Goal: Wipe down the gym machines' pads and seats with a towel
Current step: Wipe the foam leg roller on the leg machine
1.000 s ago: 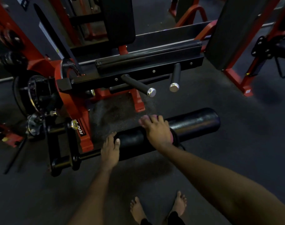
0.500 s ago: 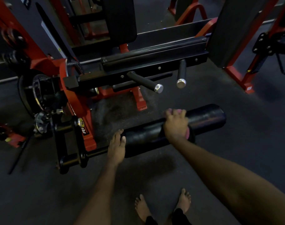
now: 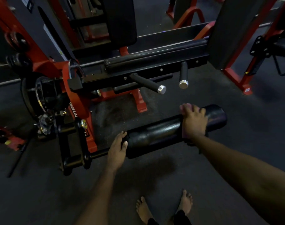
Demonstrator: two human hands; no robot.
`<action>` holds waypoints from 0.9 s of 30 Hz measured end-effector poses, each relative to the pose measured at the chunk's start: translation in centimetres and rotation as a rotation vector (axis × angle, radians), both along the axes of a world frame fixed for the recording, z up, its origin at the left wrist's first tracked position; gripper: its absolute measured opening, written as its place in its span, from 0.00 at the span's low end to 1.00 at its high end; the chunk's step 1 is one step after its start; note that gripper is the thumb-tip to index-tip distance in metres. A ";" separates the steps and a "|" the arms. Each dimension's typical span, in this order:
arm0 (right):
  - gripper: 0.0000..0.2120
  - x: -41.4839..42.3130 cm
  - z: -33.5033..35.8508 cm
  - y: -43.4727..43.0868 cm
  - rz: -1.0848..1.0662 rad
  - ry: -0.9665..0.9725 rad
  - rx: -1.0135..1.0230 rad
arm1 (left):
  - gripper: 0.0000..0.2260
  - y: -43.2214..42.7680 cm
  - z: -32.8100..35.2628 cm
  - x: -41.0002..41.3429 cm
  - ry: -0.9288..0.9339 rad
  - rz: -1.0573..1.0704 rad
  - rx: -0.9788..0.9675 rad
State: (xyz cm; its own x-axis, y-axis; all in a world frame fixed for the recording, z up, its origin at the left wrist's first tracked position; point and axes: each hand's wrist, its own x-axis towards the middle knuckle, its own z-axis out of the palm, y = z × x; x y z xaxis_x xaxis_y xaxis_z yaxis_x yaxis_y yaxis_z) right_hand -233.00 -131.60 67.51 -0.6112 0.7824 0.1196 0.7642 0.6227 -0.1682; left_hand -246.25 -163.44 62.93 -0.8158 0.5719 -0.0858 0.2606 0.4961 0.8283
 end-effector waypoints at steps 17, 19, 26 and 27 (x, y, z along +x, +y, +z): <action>0.28 -2.1 -1.7 -19.5 0.536 0.111 -0.151 | 0.24 -1.2 -0.8 -2.1 -0.136 -0.088 -0.202; 0.31 -0.9 -2.5 -19.9 0.549 0.101 -0.114 | 0.24 -1.2 -0.3 -2.0 -0.150 -0.101 -0.218; 0.23 -11.9 0.6 -17.6 0.412 -0.236 -0.165 | 0.24 -1.7 -0.2 -1.8 -0.110 -0.124 -0.230; 0.24 -12.4 0.6 -17.7 0.401 -0.267 -0.154 | 0.24 -1.8 -0.3 -1.8 -0.113 -0.117 -0.229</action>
State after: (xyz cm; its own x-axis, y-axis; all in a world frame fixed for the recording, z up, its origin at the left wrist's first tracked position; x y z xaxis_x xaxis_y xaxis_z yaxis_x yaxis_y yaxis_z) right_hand -245.42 -149.29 68.12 -0.8607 0.4763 -0.1797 0.4990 0.8592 -0.1126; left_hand -248.05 -165.22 62.68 -0.7229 0.6170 -0.3109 0.2395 0.6459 0.7249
